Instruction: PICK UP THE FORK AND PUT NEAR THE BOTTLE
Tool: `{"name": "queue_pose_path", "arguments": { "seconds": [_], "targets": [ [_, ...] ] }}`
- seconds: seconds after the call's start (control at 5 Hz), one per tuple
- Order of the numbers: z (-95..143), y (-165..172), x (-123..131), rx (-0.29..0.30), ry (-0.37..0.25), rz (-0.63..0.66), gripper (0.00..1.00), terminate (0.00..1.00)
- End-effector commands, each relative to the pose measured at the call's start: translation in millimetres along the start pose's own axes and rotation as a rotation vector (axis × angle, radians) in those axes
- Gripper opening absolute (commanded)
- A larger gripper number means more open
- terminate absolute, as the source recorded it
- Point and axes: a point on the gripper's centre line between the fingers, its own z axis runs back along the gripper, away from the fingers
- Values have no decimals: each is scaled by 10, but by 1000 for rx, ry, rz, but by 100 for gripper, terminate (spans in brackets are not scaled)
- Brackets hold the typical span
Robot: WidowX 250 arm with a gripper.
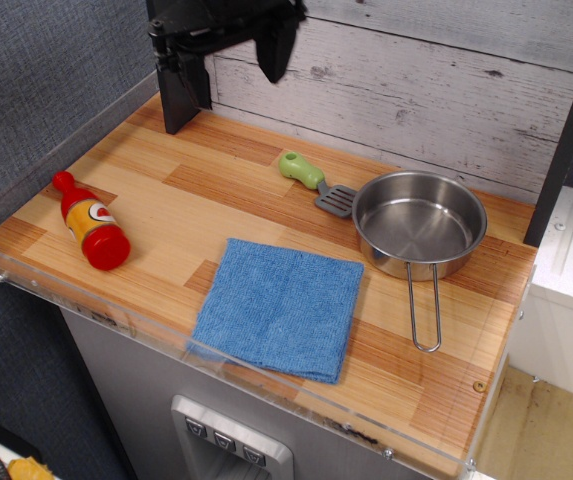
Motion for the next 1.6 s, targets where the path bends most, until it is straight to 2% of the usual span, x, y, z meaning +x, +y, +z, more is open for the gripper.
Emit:
{"name": "queue_pose_path", "arguments": {
  "seconds": [0.0, 0.4, 1.2, 1.4],
  "targets": [
    [-186, -155, 163, 24, 69, 181, 100, 0],
    [-741, -391, 106, 77, 91, 110, 100, 0],
    [-1269, -772, -260, 183, 82, 80, 100, 0],
    [-1343, -800, -300, 210, 66, 48, 0, 0]
  ]
}}
